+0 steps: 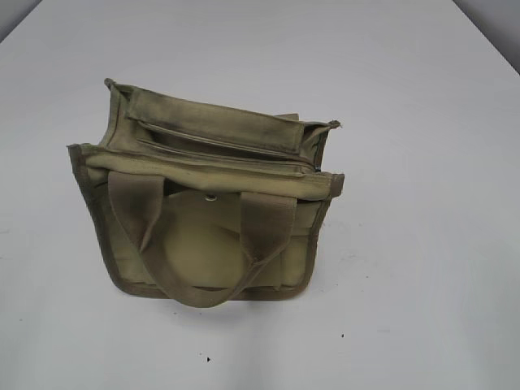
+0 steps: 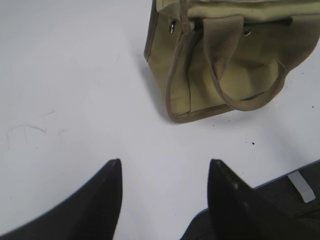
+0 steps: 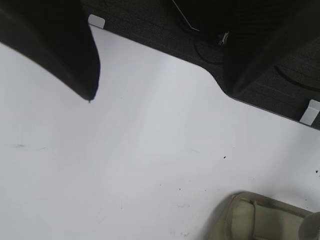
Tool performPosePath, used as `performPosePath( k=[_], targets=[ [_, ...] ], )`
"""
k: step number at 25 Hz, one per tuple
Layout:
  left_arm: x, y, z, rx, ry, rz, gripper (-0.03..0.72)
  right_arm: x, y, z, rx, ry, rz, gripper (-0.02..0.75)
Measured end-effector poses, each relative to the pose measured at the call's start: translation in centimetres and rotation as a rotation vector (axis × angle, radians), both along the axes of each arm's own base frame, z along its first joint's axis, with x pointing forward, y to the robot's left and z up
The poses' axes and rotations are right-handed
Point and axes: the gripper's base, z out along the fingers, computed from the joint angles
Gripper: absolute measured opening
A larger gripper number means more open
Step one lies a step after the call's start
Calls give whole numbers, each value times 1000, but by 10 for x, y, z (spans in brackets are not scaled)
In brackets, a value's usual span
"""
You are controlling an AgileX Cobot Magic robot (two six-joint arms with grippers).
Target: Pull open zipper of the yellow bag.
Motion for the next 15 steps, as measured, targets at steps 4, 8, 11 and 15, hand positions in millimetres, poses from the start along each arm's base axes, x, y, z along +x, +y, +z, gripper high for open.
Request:
performPosePath(
  k=[4,8,11,15],
  targets=[
    [0,0,0,0,0,0,424,0,0,0,0,-1,0,594],
    [0,0,0,0,0,0,424,0,0,0,0,-1,0,594],
    [0,0,0,0,0,0,424,0,0,0,0,-1,0,594],
    [0,0,0,0,0,0,424,0,0,0,2,-4,0,594]
  ],
)
